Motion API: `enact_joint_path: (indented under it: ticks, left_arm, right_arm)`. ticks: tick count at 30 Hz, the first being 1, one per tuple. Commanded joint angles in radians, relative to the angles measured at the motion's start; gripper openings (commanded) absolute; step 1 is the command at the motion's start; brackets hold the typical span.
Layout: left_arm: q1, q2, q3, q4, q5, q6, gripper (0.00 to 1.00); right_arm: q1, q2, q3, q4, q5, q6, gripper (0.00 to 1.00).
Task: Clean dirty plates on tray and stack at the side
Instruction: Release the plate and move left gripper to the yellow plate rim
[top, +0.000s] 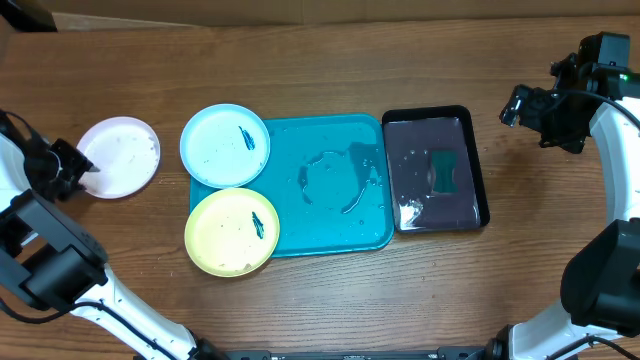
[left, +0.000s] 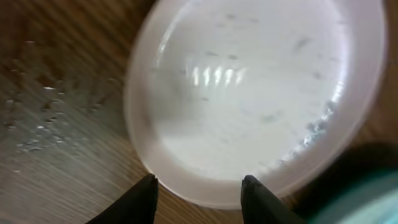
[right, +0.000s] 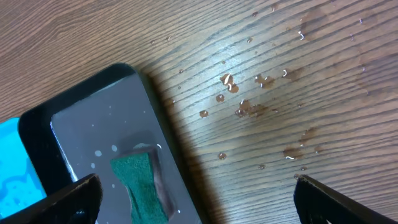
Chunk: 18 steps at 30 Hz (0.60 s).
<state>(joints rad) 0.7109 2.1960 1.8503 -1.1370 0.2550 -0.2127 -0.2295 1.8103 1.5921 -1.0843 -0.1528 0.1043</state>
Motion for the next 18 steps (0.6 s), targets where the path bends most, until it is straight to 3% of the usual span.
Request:
enact_joint_path:
  ticks: [1,6,10,18]
  left_arm:
    - [-0.025,-0.026,0.102,-0.067,0.207,0.117,0.44]
    - [-0.09,-0.124,0.116,-0.177,0.216,0.115,0.34]
    - [-0.167,-0.224,0.116,-0.273,0.198,0.117,0.35]
    - [-0.383,-0.335,0.115,-0.458,-0.056,0.076,0.34]
  right_arm:
    - [-0.004,-0.002,0.005,0.005,-0.002,0.0,1.0]
    - [-0.004,-0.002,0.005,0.005,-0.002,-0.001,1.0]
    - [-0.004,-0.002,0.005,0.005,-0.002,-0.001,1.0]
    - [-0.004,-0.002,0.005,0.005,-0.002,-0.001,1.0]
